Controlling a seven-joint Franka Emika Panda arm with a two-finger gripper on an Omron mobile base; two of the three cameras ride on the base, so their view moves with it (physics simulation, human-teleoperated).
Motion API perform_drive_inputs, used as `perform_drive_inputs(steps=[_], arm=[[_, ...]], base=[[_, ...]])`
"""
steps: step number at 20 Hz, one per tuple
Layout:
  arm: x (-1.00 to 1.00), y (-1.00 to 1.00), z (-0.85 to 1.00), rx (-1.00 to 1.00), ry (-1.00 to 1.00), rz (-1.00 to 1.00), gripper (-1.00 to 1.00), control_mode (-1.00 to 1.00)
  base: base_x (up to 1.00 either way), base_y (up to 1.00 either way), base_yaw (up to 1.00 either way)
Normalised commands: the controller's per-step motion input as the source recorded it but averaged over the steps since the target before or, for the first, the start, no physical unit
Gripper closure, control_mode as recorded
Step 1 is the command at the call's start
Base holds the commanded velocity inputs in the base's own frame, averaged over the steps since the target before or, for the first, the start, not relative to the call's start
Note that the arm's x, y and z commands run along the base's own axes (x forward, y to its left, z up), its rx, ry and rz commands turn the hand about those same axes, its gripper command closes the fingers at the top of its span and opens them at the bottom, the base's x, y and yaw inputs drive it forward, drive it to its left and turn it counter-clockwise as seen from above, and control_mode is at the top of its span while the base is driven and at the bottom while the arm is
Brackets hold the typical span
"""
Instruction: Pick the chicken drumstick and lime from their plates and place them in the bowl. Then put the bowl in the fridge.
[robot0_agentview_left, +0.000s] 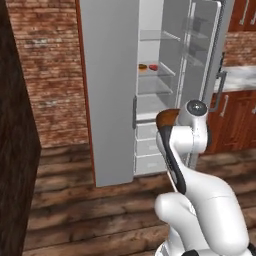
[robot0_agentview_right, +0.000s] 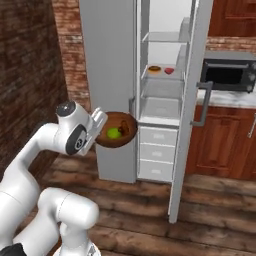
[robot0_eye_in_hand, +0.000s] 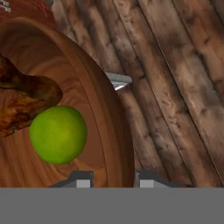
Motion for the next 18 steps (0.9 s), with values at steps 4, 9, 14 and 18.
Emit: perform_drive_inputs(steps=[4,9,14,18], arm=[[0.00,0.00,0.00,0.00,0.00,0.00,1.00,1.00],[0.00,0.00,0.00,0.00,0.00,0.00,1.00,1.00],[0.00,0.00,0.00,0.00,0.00,0.00,1.00,1.00],[0.00,0.00,0.00,0.00,0.00,0.00,1.00,1.00]], base=[[0.85,0.00,0.01],[0.74,-0.17,0.08],[0.55,-0.37,0.00],[0.55,-0.43,0.00]])
